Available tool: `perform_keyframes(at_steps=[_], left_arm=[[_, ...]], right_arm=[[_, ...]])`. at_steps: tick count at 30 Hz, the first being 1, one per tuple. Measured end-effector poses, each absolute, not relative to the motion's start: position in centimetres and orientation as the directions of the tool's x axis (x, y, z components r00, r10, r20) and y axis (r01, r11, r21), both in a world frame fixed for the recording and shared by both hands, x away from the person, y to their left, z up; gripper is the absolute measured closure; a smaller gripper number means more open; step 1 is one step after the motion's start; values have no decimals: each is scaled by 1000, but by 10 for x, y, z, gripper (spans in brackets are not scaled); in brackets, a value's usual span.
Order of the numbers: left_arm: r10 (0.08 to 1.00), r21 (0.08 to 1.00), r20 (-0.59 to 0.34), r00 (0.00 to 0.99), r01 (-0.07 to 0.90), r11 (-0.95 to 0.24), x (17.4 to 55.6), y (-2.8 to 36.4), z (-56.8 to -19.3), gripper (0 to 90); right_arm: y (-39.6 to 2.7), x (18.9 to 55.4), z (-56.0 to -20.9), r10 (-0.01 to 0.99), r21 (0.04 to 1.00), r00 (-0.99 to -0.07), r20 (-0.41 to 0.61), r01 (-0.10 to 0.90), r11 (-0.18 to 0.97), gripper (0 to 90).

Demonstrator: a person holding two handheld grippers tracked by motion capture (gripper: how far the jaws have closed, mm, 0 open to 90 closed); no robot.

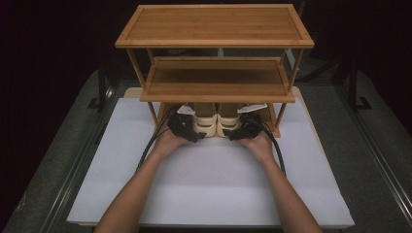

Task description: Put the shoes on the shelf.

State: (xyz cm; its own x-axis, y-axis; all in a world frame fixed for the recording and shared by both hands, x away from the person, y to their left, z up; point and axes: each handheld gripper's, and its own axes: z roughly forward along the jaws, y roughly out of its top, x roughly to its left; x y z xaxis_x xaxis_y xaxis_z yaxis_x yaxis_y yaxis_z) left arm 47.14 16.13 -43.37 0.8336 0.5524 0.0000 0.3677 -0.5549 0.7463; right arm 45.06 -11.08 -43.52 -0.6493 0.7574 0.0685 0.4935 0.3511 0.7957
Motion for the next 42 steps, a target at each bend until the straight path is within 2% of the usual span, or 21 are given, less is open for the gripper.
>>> perform_keyframes(at_steps=[9,11,26,37,42], left_arm=[[572,736,20,820,375,-563,482,156,-435,1],[577,735,27,816,375,-565,482,155,-435,2],[578,728,0,816,396,-559,480,163,-434,1],[586,744,-4,810,394,-540,448,196,-416,1],[565,742,29,824,361,-565,431,212,-409,1]], right_arm=[[-108,458,-437,765,805,-638,84,496,325,10],[-110,461,-439,767,815,-639,58,473,333,10],[-115,453,-434,760,796,-645,76,499,344,11],[-137,422,-425,771,803,-632,77,498,328,11],[-149,407,-422,772,806,-632,69,492,330,11]])
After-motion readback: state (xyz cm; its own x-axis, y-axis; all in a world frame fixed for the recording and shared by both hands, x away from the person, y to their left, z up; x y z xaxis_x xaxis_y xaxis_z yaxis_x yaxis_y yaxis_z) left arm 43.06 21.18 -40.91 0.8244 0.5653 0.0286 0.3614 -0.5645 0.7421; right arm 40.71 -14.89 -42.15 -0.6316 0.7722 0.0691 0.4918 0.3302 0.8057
